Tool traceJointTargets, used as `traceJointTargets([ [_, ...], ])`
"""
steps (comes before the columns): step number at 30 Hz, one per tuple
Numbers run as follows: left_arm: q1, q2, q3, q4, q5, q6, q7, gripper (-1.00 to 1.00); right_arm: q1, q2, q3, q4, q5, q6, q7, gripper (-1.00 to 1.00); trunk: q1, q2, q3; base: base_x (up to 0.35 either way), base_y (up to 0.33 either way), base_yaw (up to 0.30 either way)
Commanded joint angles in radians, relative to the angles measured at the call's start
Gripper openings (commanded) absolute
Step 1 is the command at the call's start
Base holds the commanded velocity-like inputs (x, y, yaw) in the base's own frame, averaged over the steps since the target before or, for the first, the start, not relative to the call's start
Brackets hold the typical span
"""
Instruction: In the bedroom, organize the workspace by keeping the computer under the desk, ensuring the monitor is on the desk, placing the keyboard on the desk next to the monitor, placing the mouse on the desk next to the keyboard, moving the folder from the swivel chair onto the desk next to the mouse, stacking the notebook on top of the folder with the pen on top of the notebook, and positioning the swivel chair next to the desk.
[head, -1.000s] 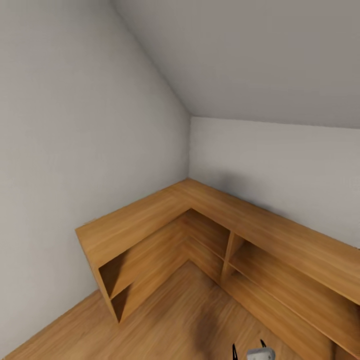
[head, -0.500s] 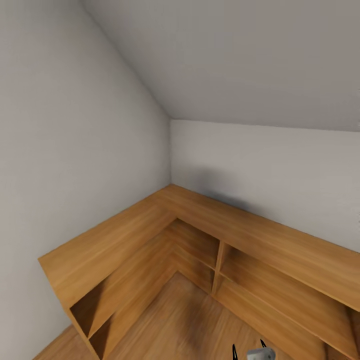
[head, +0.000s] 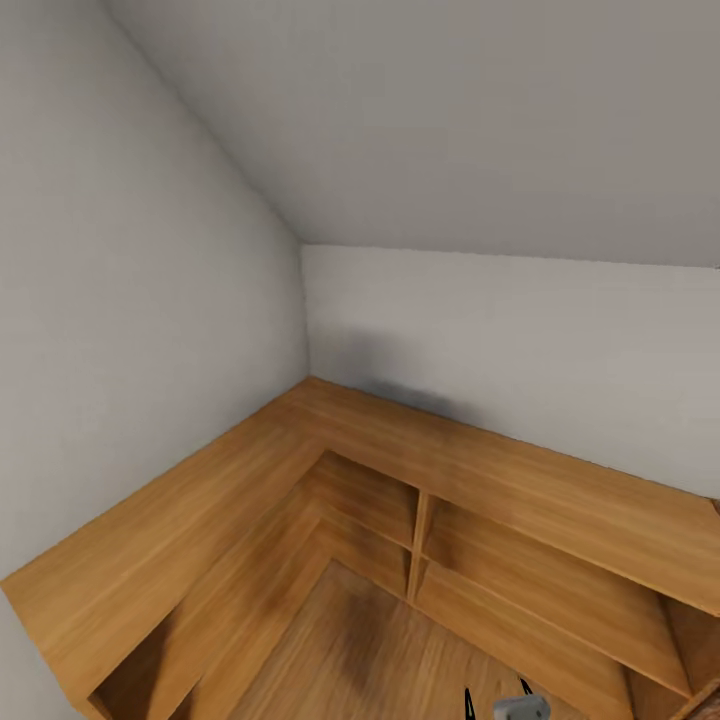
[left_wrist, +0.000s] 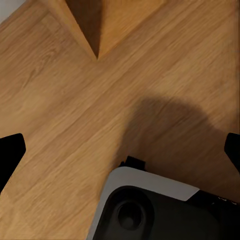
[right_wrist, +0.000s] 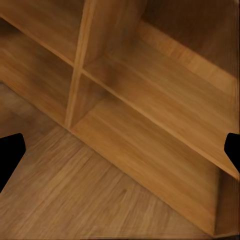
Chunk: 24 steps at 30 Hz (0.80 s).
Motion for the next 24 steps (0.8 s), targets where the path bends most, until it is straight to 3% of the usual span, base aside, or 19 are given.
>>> traceJointTargets([
  [1, 0.0, 0.001, -0.008, -0.002, 0.007, -0.002, 0.007, 1.0, -0.001, 0.001, 0.008, 0.002, -0.004, -0.002, -0.005, 1.0, 0.0, -0.001, 0.0, 0.02, 0.019, -0.27],
  [10, 0.0, 0.002, -0.007, -0.002, 0.008, -0.002, 0.007, 1.0, -0.001, 0.001, 0.008, 0.002, -0.004, -0.002, -0.005, 1.0, 0.0, -0.001, 0.005, 0.004, 0.022, -0.271],
  [24, 0.0, 0.002, -0.008, -0.002, 0.008, -0.002, 0.005, 1.0, -0.001, 0.001, 0.007, 0.0, -0.009, -0.002, -0.005, 1.0, 0.0, -0.001, 0.014, 0.0, 0.189, -0.271],
])
